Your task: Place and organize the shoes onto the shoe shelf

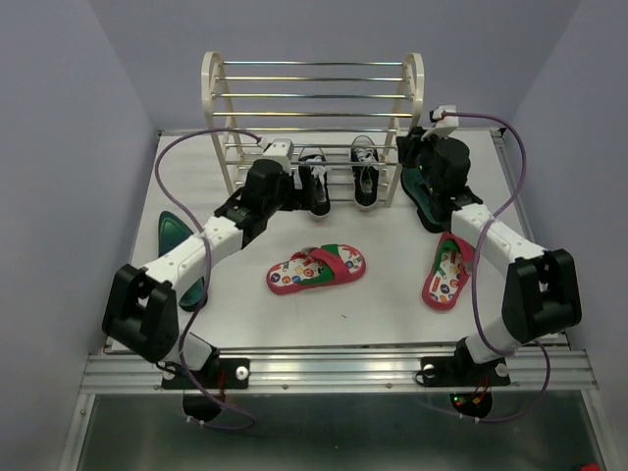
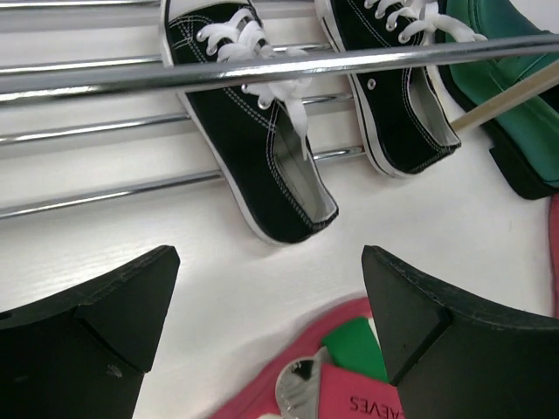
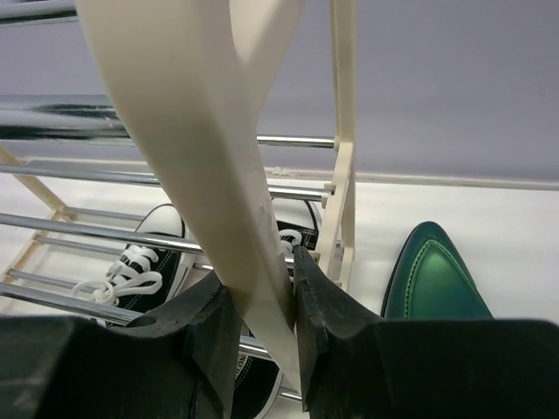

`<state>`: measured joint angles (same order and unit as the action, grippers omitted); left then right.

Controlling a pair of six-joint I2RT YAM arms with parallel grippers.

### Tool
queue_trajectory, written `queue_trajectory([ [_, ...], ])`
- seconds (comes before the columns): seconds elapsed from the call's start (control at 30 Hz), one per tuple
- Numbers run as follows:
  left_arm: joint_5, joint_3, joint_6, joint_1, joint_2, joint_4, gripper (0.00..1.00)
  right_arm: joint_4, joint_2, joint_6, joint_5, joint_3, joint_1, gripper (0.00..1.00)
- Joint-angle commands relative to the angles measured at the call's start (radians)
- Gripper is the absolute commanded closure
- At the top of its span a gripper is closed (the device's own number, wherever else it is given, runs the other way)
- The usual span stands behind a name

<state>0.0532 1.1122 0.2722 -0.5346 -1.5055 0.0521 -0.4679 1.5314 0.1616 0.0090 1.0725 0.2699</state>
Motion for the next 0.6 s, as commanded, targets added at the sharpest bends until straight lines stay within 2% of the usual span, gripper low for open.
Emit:
queue_trajectory([
  [0.0, 0.042, -0.129, 0.025, 0.001, 0.143, 0.009, 0.01, 0.138, -0.03, 0.107, -0.017, 0.014, 0.02, 0.9],
  [0.2, 0.033, -0.267, 0.081, 0.001, 0.243, 0.011, 0.01, 0.161, -0.039, 0.104, -0.018, 0.01, 0.02, 0.91],
  [0.33, 0.105, -0.345, 0.125, 0.001, 0.37, 0.003, 0.01, 0.179, -0.05, 0.095, -0.014, 0.01, 0.02, 0.82],
  [0.43, 0.18, -0.353, 0.151, 0.015, 0.442, -0.021, 0.01, 0.231, -0.047, 0.076, -0.014, 0.035, 0.02, 0.45],
  [0.47, 0.203, -0.348, 0.163, 0.016, 0.452, -0.035, 0.01, 0.257, -0.044, 0.069, -0.014, 0.053, 0.02, 0.29],
  [0.5, 0.259, -0.33, 0.177, 0.019, 0.459, -0.07, 0.01, 0.285, -0.042, 0.069, 0.017, 0.087, 0.02, 0.01],
  [0.57, 0.318, -0.298, 0.225, 0.025, 0.473, -0.122, 0.01, 0.345, -0.053, 0.05, 0.017, 0.107, 0.02, 0.0],
])
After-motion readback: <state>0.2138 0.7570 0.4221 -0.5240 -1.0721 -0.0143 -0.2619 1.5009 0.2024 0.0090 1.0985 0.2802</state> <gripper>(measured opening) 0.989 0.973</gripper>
